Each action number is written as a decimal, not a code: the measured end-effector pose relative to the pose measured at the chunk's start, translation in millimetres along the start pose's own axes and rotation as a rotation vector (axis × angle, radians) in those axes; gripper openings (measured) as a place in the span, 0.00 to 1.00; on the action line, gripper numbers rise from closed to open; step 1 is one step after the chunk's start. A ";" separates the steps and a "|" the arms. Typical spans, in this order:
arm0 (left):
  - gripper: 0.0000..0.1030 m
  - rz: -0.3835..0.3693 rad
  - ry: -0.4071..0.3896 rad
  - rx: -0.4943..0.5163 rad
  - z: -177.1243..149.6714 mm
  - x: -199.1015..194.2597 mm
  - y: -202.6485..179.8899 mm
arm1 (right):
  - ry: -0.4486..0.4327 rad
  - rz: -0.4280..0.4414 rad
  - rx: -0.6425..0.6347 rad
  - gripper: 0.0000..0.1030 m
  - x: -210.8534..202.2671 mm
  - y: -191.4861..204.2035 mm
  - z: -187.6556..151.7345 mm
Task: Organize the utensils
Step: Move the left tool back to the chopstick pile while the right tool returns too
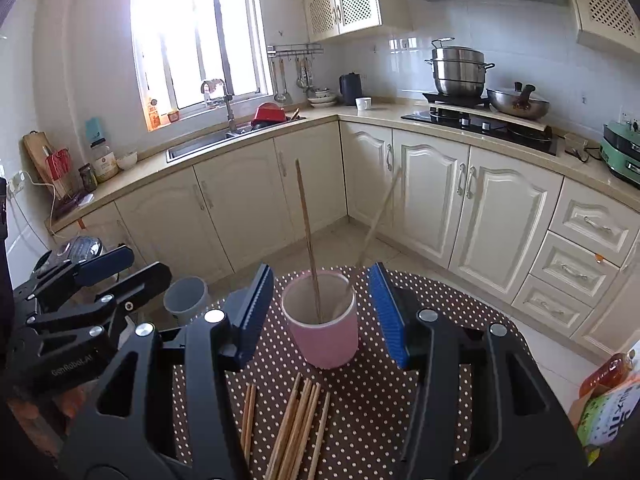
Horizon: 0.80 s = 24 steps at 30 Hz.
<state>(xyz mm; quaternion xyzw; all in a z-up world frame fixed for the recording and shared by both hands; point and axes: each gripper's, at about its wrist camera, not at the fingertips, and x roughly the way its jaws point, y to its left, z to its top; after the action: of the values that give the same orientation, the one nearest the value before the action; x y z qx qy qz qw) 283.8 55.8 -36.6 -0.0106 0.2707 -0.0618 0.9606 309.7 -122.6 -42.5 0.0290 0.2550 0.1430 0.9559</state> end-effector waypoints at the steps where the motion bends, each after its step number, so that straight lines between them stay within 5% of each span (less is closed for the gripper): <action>1: 0.62 -0.004 0.018 0.000 -6.4 0.4 1.3 | 0.006 -0.002 0.001 0.49 -0.1 -0.7 -3.7; 15: 0.62 0.070 0.316 -0.004 -123.5 47.0 7.4 | 0.192 0.023 0.020 0.50 23.0 -14.5 -96.7; 24: 0.62 0.105 0.410 0.015 -163.4 74.2 2.4 | 0.259 0.036 0.056 0.52 37.5 -22.5 -141.9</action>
<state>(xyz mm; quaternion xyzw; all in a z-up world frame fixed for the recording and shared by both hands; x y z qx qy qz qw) 261.6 51.0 -214.6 0.0235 0.4600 -0.0146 0.8875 276.4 -135.8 -186.6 0.0417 0.3796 0.1557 0.9110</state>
